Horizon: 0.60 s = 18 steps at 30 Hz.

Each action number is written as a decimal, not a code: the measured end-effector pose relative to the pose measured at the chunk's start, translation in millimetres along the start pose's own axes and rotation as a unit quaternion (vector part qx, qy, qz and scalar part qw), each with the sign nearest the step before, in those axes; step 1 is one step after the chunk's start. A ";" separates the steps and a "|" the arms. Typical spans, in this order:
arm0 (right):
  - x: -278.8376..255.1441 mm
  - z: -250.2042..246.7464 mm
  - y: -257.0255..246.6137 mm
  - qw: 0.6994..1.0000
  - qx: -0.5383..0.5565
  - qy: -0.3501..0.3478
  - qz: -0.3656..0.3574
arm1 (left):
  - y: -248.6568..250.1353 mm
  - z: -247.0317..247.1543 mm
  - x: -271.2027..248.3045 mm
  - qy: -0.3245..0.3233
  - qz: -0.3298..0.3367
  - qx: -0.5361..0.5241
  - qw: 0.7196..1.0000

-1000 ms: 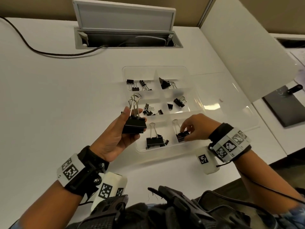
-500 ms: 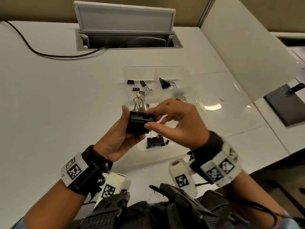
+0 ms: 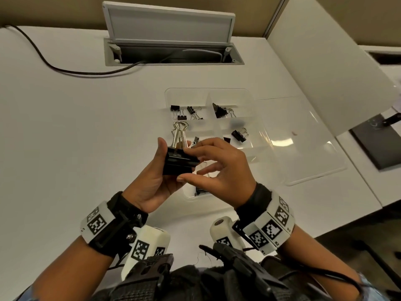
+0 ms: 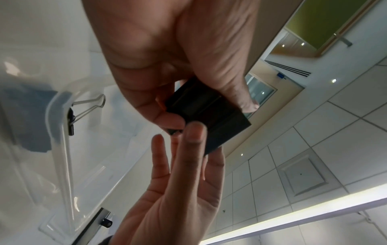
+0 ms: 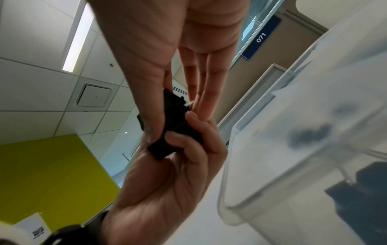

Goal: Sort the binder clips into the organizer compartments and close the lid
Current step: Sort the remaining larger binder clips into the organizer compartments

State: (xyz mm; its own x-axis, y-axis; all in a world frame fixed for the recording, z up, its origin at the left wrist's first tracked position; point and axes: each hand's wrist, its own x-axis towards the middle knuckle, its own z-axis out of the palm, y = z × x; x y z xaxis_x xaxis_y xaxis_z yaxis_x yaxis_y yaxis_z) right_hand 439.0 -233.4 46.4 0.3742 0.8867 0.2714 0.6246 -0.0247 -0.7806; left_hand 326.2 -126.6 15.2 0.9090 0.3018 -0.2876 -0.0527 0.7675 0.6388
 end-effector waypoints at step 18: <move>19.9 -15.0 8.3 0.943 0.222 -0.043 0.244 | -3.7 1.2 1.2 -0.041 -0.065 0.066 0.995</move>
State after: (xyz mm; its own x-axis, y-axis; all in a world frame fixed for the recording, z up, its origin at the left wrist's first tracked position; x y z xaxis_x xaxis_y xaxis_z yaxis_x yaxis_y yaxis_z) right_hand 462.0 -222.8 53.8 0.4743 0.8544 -0.2124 0.0372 -0.2605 -0.9648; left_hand 327.9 -129.8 13.3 0.9359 0.1532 -0.3173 0.1168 0.7148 0.6895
